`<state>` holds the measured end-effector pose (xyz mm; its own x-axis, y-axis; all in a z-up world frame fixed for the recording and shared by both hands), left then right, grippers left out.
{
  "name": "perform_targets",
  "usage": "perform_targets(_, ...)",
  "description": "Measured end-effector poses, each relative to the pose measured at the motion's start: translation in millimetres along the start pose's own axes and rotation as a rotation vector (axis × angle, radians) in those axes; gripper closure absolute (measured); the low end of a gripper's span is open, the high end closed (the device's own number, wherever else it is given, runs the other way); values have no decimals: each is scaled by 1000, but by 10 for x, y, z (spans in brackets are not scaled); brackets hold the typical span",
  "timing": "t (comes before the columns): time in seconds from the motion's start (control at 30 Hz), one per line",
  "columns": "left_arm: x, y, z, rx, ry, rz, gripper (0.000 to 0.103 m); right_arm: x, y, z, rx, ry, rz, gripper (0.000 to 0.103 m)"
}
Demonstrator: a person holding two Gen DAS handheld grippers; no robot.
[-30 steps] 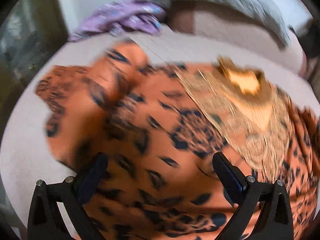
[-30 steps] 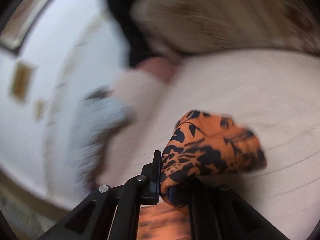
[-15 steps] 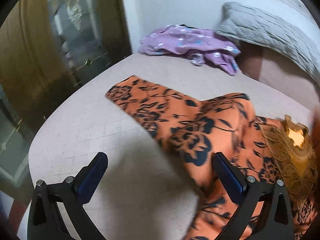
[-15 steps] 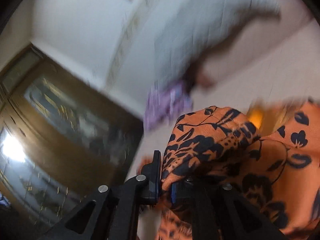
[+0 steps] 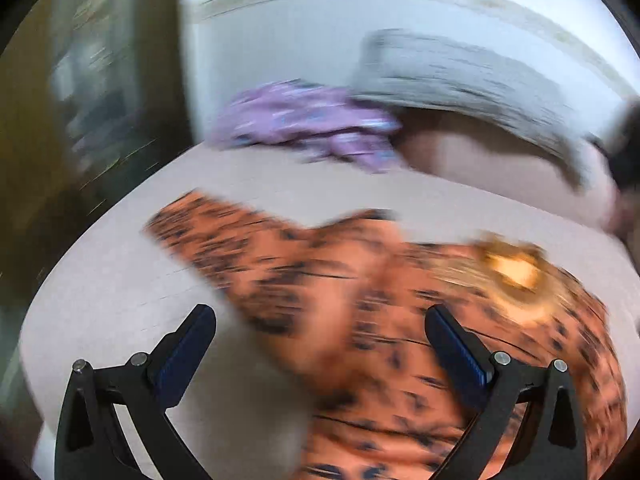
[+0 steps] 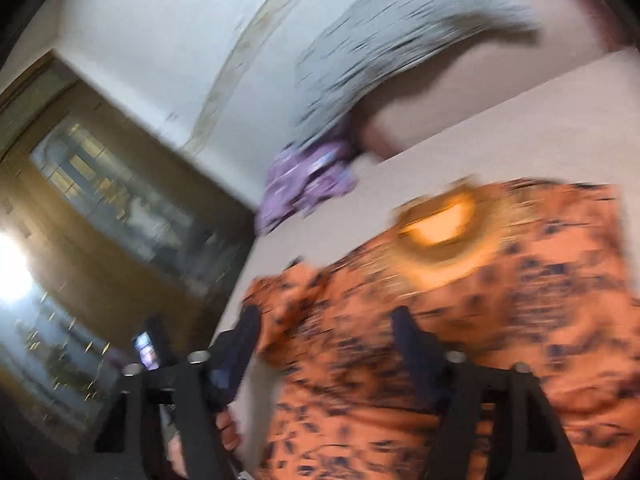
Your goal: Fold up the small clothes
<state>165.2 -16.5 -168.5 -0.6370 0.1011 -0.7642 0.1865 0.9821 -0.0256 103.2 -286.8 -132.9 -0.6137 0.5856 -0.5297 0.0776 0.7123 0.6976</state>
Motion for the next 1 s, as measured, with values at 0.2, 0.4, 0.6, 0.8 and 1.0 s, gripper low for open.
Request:
perform_targets(0.2, 252, -898, 97, 50, 22, 240, 0, -271, -728, -137, 185, 13, 182, 64)
perform_targets(0.4, 350, -964, 441, -70, 137, 253, 6, -275, -1095, 71, 233, 104, 275, 64)
perform_targets(0.6, 297, -380, 647, -77, 254, 58, 73, -180, -1530, 358, 379, 201, 372, 74)
perform_targets(0.8, 148, 256, 573, -38, 241, -156, 73, -183, -1515, 316, 382, 192, 366, 73)
perform_targets(1.0, 139, 492, 579, -26, 264, -231, 73, -154, -780, 449, 171, 173, 180, 70)
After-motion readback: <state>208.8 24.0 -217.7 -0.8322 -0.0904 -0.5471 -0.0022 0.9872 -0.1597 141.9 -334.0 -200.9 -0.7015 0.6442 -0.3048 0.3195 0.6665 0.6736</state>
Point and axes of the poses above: each gripper's, at about its wrist camera, not at the fingertips, and z roughly the way its jaws point, y to its left, x to its underside, the point moved 2 cm from there along z, roughly the way its jaws point, and after that the axes turned 3 degrees about x, right-handed, at the moved point
